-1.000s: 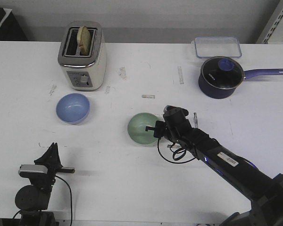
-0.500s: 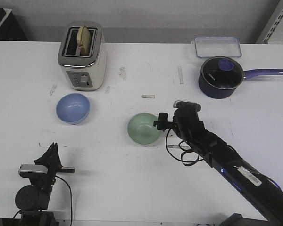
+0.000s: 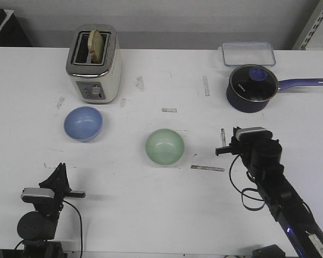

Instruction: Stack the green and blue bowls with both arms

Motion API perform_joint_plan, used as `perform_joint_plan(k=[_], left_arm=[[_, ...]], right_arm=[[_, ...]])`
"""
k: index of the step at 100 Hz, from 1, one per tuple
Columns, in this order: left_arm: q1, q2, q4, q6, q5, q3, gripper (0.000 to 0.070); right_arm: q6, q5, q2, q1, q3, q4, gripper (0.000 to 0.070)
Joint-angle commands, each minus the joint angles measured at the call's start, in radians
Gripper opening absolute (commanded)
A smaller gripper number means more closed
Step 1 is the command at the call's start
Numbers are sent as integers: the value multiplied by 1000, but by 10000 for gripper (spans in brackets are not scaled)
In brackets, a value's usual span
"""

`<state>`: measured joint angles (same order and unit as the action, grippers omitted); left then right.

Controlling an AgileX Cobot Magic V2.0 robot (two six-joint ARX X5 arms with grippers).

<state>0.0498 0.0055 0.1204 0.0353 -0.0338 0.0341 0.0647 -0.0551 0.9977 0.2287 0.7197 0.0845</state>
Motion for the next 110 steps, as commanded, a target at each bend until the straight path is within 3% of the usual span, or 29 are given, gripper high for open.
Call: perform_joint_plan(k=[1,31,61,76,110], left_arm=[[-2,-2,14,-1,1,-22,2],[-2,-2,14,-1,1,-22,2],[-2,-2,14,-1,1,-22,2],[-2,-2,14,-1,1,-22,2],[-2,-2,14,-1,1,-22,2]], right_arm=[[-21,30,-28,-41,-31,-37,5],[-9,48,-259,-172,-264,-213,5],[-10,48,-528,-184,-395,-197,5],[-9,48,-642,-183,-396,-136,5],[-9,54,-769,-183,-396,-136,5]])
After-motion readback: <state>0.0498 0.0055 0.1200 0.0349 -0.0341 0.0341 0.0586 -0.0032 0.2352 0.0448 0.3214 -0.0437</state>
